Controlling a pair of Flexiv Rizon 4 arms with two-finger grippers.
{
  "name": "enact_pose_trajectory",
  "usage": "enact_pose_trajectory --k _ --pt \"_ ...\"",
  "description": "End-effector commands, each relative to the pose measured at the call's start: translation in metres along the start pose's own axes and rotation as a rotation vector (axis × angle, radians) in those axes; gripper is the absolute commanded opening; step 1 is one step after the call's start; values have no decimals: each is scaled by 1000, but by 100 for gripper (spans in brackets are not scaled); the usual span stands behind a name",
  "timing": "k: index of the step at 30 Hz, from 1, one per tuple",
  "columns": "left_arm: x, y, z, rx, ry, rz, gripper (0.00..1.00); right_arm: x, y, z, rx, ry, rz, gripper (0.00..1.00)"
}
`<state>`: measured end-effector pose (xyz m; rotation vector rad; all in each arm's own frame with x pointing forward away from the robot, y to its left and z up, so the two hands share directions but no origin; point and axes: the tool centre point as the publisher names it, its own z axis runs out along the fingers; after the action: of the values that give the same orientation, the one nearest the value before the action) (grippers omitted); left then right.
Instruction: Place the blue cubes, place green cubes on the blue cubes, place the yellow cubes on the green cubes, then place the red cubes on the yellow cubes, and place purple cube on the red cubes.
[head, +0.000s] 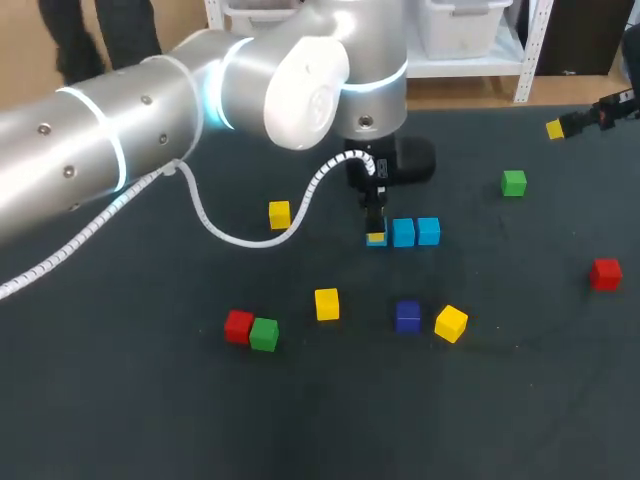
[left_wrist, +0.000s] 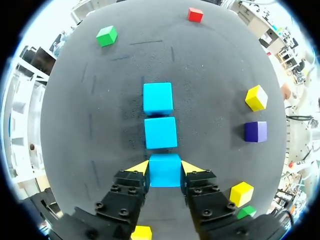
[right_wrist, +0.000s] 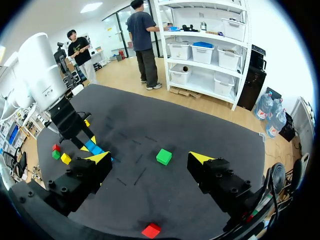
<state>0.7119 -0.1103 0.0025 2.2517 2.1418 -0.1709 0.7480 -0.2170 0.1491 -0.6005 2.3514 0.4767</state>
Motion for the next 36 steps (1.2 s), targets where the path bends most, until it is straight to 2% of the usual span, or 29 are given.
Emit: enact_pose_trajectory --k 1,12,36 --pt "-3 5 0 14 6 7 0 0 -1 1 -6 -1 -1 100" --pt "-4 -2 4 38 12 22 0 0 -1 1 -6 -1 -1 100" --pt "-4 4 7 36 5 -3 0 0 -1 1 -6 -1 -1 100"
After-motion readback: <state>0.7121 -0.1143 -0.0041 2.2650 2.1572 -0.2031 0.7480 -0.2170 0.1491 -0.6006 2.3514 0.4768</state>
